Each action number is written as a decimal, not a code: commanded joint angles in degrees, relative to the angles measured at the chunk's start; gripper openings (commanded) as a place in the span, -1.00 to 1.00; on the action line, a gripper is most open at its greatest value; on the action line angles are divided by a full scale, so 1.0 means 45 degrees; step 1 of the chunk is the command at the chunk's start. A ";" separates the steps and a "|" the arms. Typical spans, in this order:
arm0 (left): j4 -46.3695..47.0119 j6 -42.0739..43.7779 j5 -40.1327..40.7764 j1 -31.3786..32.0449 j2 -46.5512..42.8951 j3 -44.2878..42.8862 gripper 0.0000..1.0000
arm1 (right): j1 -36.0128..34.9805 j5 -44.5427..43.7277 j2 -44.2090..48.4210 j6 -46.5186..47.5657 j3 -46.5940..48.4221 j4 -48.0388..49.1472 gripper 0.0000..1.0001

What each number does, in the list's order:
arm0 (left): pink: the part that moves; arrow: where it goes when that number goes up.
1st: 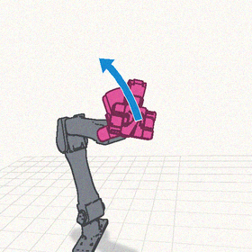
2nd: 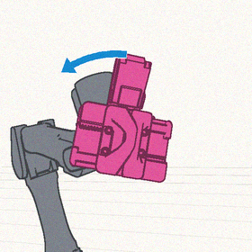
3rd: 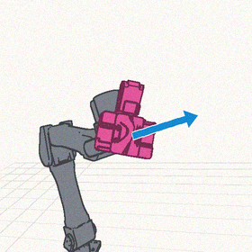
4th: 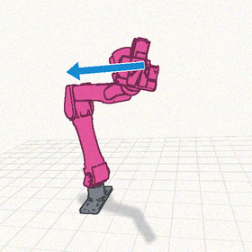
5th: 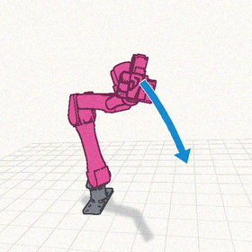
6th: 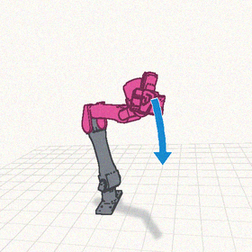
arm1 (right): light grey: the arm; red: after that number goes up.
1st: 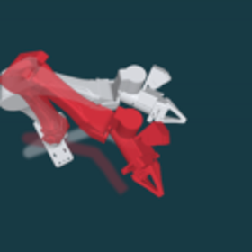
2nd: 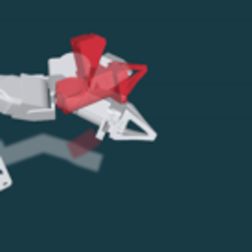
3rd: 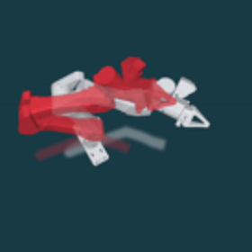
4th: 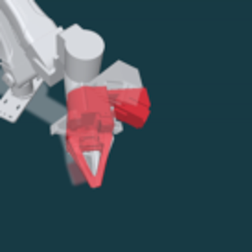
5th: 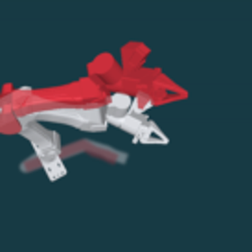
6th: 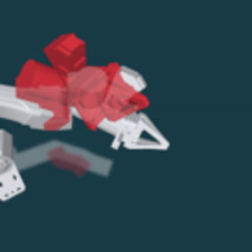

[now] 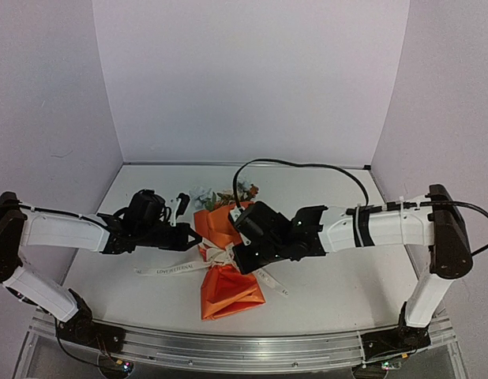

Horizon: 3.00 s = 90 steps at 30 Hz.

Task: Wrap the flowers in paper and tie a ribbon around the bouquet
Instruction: Tie the half-tied ribbon around the folded bouquet.

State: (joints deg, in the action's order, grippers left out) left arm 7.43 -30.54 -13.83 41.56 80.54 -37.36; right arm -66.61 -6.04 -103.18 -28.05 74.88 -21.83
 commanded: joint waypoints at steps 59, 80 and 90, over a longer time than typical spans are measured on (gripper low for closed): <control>-0.0560 -0.1735 0.2501 -0.1889 -0.1391 0.2260 -0.99 | 0.1806 -0.2476 0.1720 -0.4467 -0.4881 -0.0637 -1.00; -0.0952 -0.4598 0.0188 -0.1847 -0.2823 0.2503 0.04 | 0.1205 -0.1688 0.1212 -0.3809 -0.3553 -0.0227 -1.00; -0.1971 -1.1635 0.3412 0.0899 -0.4193 0.3762 0.05 | 0.1131 -0.1682 0.1399 -0.3711 -0.3872 0.0058 -1.00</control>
State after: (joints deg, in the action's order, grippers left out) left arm -1.43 -65.17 -7.05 40.36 62.48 -21.84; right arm -61.02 -13.18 -97.32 -45.44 56.90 -22.56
